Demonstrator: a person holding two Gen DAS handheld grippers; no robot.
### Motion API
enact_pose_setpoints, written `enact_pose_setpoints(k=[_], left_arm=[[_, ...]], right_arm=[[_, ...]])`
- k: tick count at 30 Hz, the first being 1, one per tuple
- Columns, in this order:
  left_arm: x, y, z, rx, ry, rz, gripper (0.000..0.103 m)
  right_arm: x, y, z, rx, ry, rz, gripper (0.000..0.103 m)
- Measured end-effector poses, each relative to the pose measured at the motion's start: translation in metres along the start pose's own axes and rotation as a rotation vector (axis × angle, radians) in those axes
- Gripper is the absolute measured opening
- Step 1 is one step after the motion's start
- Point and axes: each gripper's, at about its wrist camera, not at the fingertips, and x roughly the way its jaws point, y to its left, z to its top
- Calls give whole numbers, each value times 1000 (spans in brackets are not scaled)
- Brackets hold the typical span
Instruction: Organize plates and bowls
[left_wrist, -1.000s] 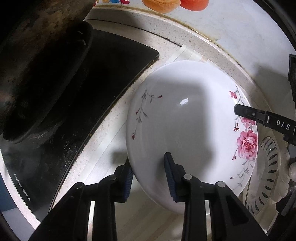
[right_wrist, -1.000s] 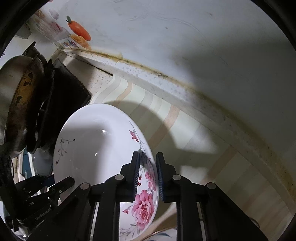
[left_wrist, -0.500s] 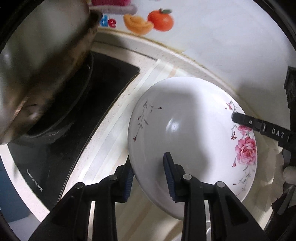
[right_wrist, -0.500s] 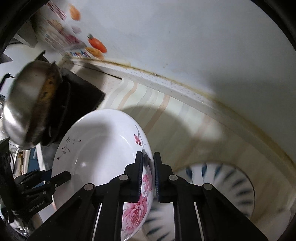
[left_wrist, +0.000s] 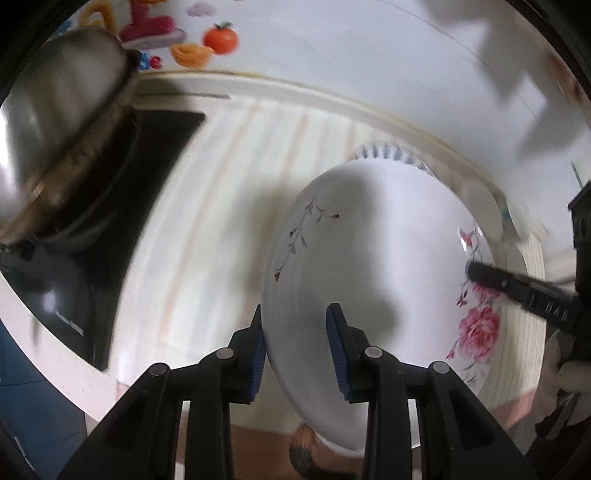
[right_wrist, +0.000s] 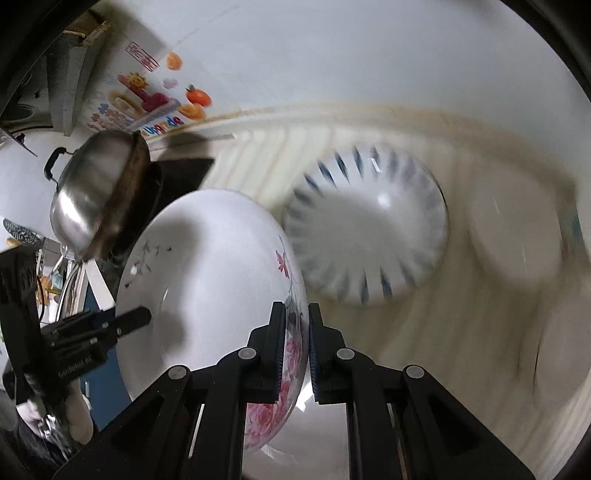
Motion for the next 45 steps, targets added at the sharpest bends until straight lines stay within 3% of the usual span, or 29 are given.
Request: enact_pose_setpoints(k=[8,15,32,45], left_arm=[[23,-24,-36,114,67,13,28],[52,-37,-48,189,121,49,28],[82,-46,-52,230,192,156,29],[84,-63,-56,268,182,186,28]], right_arm=[[4,-33,-107,151,35,-5,13],[16,-50,-147,214,42,-28,13],[39,-51,-141,192,100,-79,13],[34,-48,-136,199,136,-116,15]])
